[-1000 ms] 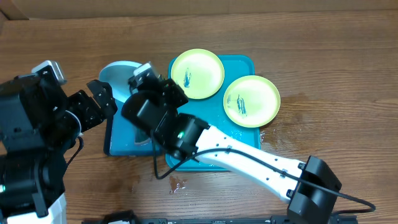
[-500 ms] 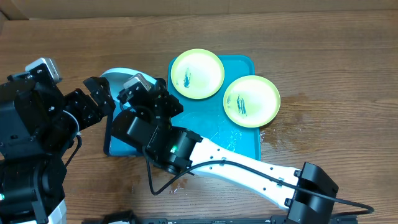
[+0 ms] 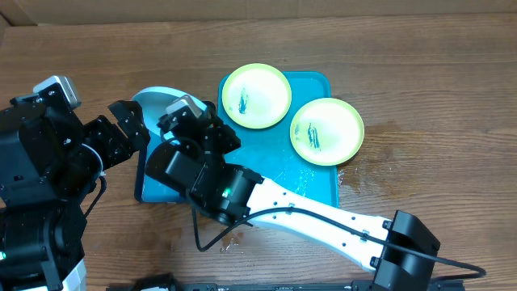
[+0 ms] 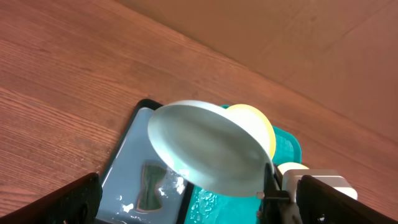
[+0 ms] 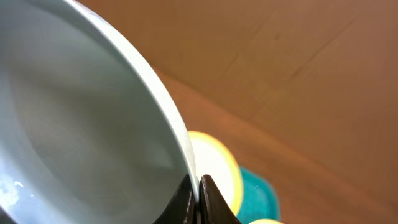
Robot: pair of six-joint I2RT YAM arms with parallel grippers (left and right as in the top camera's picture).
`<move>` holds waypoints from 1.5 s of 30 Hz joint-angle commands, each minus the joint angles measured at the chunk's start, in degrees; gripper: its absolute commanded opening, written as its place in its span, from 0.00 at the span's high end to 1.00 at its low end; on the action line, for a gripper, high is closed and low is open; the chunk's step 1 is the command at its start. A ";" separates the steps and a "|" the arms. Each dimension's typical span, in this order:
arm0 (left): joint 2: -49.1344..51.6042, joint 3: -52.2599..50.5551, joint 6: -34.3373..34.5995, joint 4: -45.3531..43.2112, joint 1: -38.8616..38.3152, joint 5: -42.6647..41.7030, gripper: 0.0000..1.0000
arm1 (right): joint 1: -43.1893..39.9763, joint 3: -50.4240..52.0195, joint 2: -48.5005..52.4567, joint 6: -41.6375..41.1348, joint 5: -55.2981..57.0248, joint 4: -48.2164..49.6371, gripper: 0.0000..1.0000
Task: Clean dirty plates on tray and stack at the side
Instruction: 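Lift the white plate with the right gripper and place it right of the tray, then grasp the lower yellow plate rim with the right gripper and slide it down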
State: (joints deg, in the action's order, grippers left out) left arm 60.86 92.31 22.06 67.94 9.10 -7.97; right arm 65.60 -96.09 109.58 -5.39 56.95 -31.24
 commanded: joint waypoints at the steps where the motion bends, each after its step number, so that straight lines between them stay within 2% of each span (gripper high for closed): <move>1: 0.04 0.87 -0.22 0.02 0.31 -0.63 0.00 | -4.15 -1.01 0.15 -13.20 -12.94 -2.97 0.96; 4: 0.39 0.85 -0.22 0.44 0.31 -0.61 0.00 | -10.82 -1.01 0.15 -23.21 -31.28 -5.84 0.96; 5: 0.50 0.85 -0.22 0.63 0.31 -0.63 0.00 | -12.28 -1.03 0.15 -24.33 -35.06 -5.95 0.96; 12: 1.92 0.85 -0.22 1.29 0.31 -0.63 0.00 | -32.81 -1.16 -4.44 -28.13 -79.97 -5.51 0.96; 15: 2.71 0.85 -0.24 1.95 0.31 -0.63 0.00 | -42.99 -1.16 -7.28 -29.44 -90.16 -6.93 0.96; 19: 4.04 0.85 -0.24 3.32 0.28 -0.63 0.00 | -57.05 -1.16 -10.05 -30.86 -87.95 -16.85 0.96; 25: 6.34 0.85 -0.24 4.26 0.28 -0.63 0.00 | -75.47 0.22 -8.31 -30.77 -62.84 -35.93 0.96; 29: 7.63 0.83 -0.26 4.44 0.28 -0.66 0.00 | -82.90 4.98 -5.73 -30.14 -56.94 -39.65 0.96; 33: 8.57 0.83 -0.31 4.50 0.26 -0.66 0.00 | -86.40 13.75 -5.07 -29.35 -57.24 -37.00 0.96; 40: 9.16 0.85 -2.05 4.48 0.26 -0.66 0.00 | -84.19 22.53 -5.09 -22.91 -60.83 -31.85 0.93; 42: 9.16 0.83 -2.69 4.50 0.26 -0.66 0.00 | -82.77 22.12 -5.29 -20.61 -60.87 -31.89 0.86; 44: 9.16 0.83 -2.82 4.72 0.26 -0.66 0.00 | -81.18 21.05 -6.05 -19.63 -60.87 -31.85 0.53; 45: 9.16 0.83 -2.82 4.79 0.26 -0.66 0.00 | -80.72 20.57 -6.38 -19.63 -60.92 -31.82 0.45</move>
State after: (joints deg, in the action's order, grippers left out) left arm 69.67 92.31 20.84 72.55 9.10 -7.99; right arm -17.17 -73.71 104.75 -28.29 -3.16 -63.44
